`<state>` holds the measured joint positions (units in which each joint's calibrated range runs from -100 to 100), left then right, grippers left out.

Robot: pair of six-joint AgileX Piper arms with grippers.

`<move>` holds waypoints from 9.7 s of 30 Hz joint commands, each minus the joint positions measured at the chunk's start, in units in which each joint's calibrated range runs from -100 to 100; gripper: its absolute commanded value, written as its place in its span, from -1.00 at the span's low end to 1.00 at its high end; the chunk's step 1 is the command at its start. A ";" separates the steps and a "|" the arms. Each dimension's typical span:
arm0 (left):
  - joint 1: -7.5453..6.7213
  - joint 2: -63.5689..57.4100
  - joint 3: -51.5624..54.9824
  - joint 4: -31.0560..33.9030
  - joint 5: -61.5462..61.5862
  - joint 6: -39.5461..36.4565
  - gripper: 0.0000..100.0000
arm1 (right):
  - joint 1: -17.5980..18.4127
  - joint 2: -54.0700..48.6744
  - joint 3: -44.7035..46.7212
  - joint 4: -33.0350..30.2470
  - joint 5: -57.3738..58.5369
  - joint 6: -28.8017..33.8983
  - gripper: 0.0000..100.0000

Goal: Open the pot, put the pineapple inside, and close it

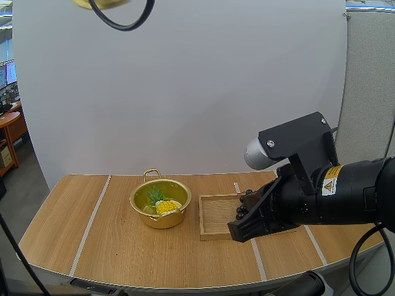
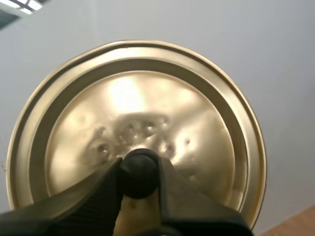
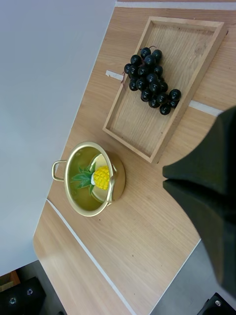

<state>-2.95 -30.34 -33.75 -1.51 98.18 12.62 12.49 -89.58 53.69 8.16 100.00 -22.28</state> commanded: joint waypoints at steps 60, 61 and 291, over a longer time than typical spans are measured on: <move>0.00 17.56 53.81 -12.10 -4.19 13.16 -1.00 | -0.22 -0.50 0.21 -0.40 0.00 -0.07 -1.00; 0.00 18.39 53.81 -12.10 -4.39 13.16 -1.00 | -0.22 -0.50 0.21 -0.40 0.00 -0.07 -1.00; 0.00 -69.66 99.91 -0.58 -35.27 -13.25 -1.00 | -13.52 -10.42 8.25 3.13 -29.26 -5.45 -1.00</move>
<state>-2.95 -99.62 65.96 -2.89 63.06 -0.28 -0.84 -99.64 61.86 10.77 72.32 -27.22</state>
